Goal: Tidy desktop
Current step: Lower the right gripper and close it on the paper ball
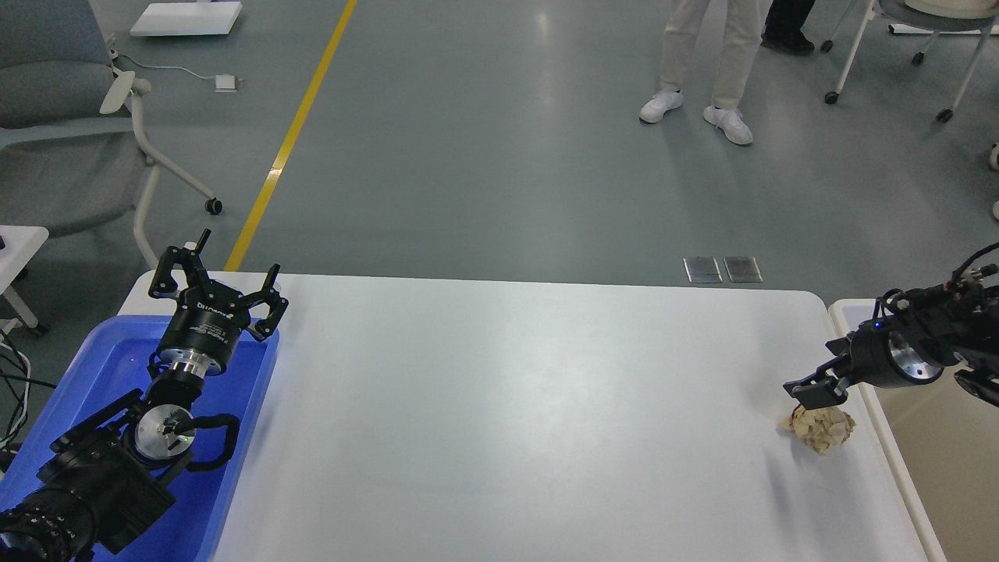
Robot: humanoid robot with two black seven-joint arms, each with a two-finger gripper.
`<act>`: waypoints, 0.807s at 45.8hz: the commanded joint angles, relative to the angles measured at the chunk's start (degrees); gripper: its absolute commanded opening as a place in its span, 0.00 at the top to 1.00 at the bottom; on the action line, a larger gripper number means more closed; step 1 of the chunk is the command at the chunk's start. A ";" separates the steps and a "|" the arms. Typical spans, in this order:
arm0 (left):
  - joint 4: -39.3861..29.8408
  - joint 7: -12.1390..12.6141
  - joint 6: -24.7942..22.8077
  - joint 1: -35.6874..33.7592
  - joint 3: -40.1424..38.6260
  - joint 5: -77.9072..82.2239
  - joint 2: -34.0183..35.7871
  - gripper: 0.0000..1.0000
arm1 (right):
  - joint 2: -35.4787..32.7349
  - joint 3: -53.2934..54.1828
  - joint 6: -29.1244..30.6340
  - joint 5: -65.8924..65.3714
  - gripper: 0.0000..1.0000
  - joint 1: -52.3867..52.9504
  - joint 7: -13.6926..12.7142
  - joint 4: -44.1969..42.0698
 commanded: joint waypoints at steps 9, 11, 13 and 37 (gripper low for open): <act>0.00 0.00 0.00 -0.04 0.00 0.00 0.03 0.00 | 2.38 1.61 -3.28 0.37 0.01 -6.74 0.08 -3.26; 0.00 0.00 0.00 0.04 0.00 0.00 0.03 0.00 | 2.64 2.05 -3.55 0.37 0.01 -7.53 0.08 -4.32; 0.00 0.00 0.00 0.04 0.00 0.00 0.03 0.00 | 3.08 2.23 -3.98 0.37 0.01 -8.06 0.08 -5.46; 0.00 0.00 0.00 -0.04 0.00 0.00 -0.06 0.00 | 4.40 2.32 -5.83 1.60 0.01 -10.26 0.08 -9.07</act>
